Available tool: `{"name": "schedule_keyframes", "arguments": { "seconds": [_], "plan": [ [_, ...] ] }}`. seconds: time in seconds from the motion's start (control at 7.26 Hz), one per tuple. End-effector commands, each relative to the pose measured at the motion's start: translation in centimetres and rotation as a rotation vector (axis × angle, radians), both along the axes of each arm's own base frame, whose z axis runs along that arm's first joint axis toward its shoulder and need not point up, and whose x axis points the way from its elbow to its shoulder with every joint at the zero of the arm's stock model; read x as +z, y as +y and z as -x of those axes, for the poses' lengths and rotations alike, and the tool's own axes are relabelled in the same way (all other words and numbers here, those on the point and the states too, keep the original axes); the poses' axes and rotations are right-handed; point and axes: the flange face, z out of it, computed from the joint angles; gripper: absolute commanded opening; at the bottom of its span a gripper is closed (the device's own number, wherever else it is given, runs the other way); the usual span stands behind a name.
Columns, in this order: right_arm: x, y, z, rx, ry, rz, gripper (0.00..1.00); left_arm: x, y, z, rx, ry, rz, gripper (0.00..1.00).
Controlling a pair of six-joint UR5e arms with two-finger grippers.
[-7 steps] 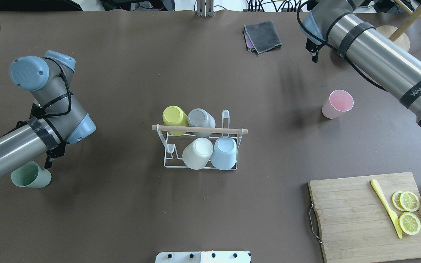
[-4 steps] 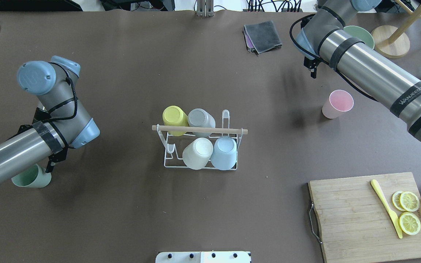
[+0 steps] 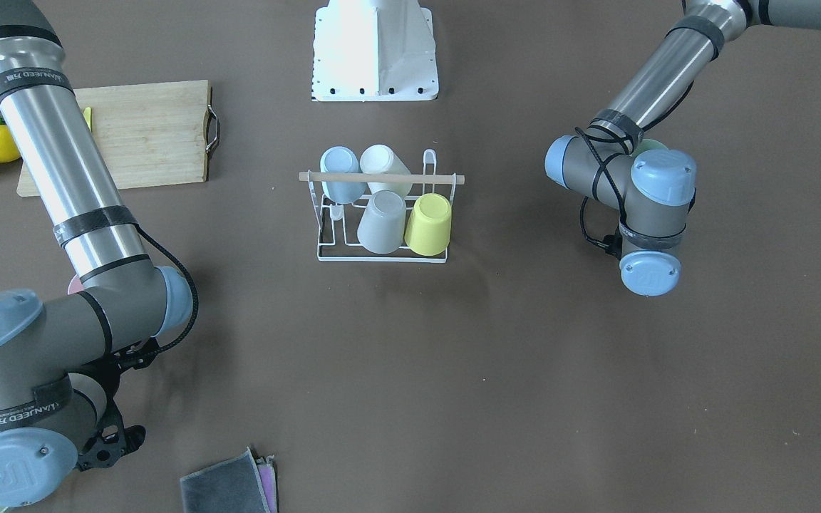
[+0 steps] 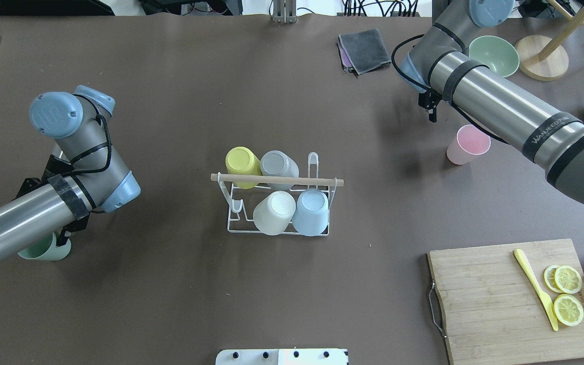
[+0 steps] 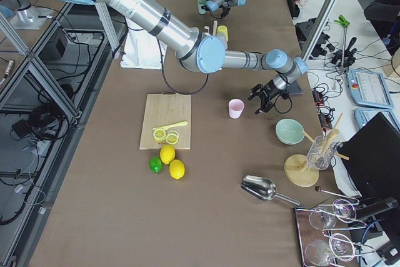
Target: Place cup on cup holder
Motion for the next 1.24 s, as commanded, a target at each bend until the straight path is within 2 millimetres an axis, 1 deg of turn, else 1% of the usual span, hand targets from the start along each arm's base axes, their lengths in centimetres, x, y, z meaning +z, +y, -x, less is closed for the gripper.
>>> {"name": "schedule_keyframes", "arguments": {
  "seconds": [0.0, 0.28, 0.41, 0.55, 0.83, 1.1],
  "plan": [
    [0.8, 0.2, 0.3, -0.025, -0.002, 0.027, 1.00, 0.3, 0.6, -0.4, 0.013, -0.012, 0.005, 0.98],
    [1.3, 1.0, 0.2, -0.027, 0.025, 0.081, 1.00, 0.8, 1.0, -0.8, 0.021, -0.016, 0.010, 0.98],
    [1.9, 1.4, 0.3, -0.031, 0.039, 0.105, 1.00, 1.0, 1.8, -1.8, 0.040, -0.017, 0.011, 0.98],
    [2.2, 1.9, 0.7, -0.040, 0.049, 0.121, 1.00, 1.0, 2.0, -2.0, 0.046, -0.018, 0.010, 0.98],
    [3.8, 3.1, 1.8, -0.086, 0.051, 0.144, 1.00, 1.1, 2.1, -2.0, 0.052, -0.023, 0.009, 0.98],
    [3.6, 3.1, 2.0, -0.104, 0.047, 0.151, 1.00, 1.1, 2.1, -1.7, 0.067, -0.034, -0.002, 0.98]
  ]
}}
